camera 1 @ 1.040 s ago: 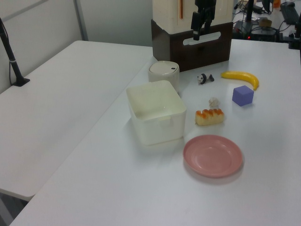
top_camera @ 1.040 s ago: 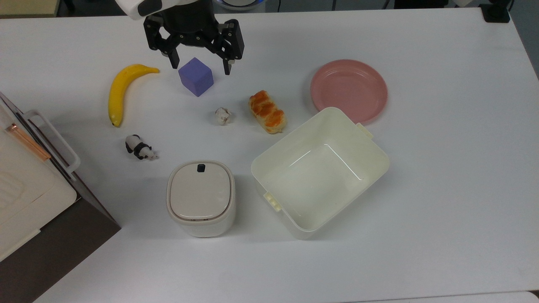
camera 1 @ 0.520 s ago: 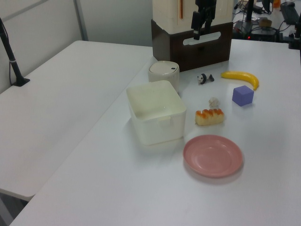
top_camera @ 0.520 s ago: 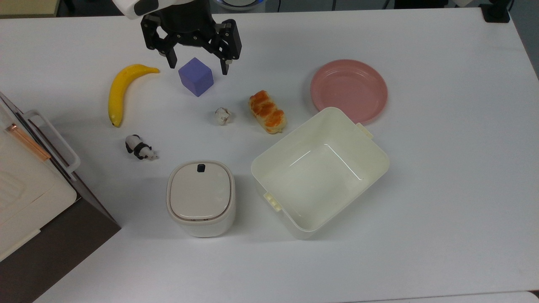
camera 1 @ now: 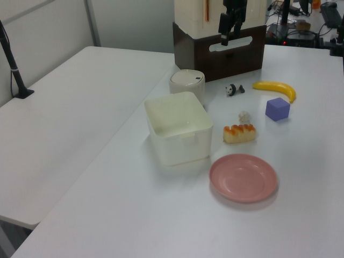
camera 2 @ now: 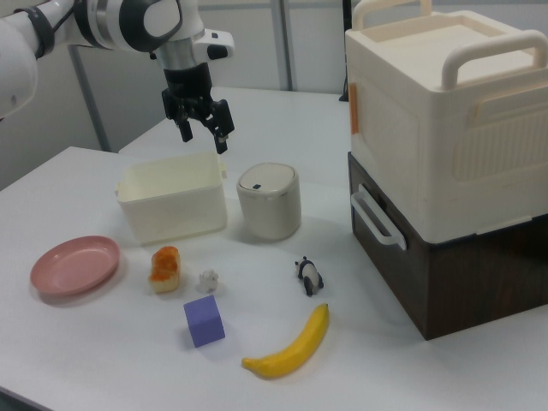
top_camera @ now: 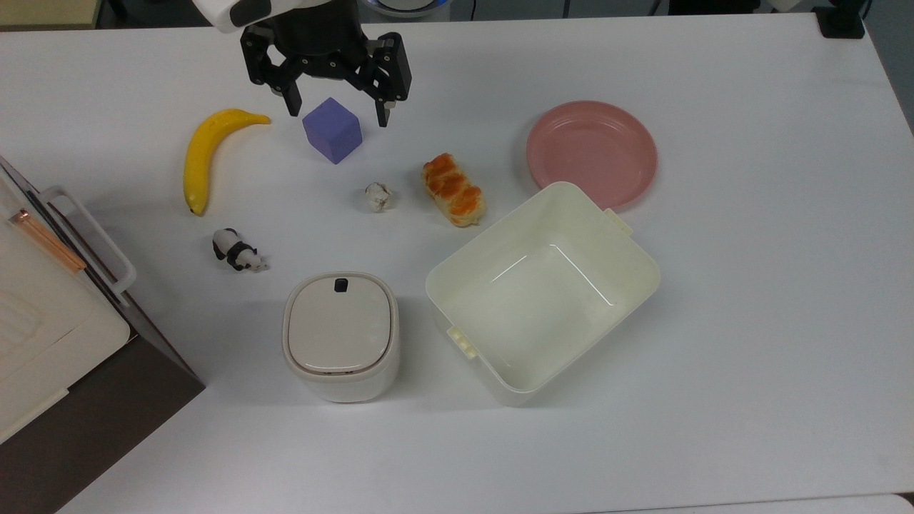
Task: Open the trash can
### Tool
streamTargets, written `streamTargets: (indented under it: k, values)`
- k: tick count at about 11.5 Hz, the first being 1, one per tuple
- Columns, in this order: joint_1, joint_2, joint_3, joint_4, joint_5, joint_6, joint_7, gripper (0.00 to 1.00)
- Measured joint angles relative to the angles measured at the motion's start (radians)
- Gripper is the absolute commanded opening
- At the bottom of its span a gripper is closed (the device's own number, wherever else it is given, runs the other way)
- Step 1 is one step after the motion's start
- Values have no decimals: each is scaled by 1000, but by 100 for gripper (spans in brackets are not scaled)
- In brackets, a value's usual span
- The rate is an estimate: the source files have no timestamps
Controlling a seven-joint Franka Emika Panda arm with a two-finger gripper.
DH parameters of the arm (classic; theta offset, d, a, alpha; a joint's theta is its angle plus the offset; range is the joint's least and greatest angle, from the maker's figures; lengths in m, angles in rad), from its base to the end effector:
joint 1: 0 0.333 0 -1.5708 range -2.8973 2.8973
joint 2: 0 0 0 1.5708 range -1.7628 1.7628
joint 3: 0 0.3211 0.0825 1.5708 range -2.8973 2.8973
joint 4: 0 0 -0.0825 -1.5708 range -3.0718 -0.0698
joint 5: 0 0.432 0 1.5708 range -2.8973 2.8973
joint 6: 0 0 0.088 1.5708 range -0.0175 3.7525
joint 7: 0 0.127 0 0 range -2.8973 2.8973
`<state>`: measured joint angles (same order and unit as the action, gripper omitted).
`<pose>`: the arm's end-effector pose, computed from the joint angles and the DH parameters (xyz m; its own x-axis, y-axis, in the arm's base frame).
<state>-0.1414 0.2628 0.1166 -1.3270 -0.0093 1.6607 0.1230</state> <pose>0.6924 -0.0284 0.5765 0.9859 -0.1524 0.0694 -0.1507 -0.9881 -0.0297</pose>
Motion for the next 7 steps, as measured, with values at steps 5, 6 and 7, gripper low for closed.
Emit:
streamTargets:
  k: [5,6,7]
  values:
    - [3,1,0,0,0,-2,-24,100]
    - [4,1,0,0,-1,-3,-24,95]
    - [5,2,1,0,-3,-3,-24,95]
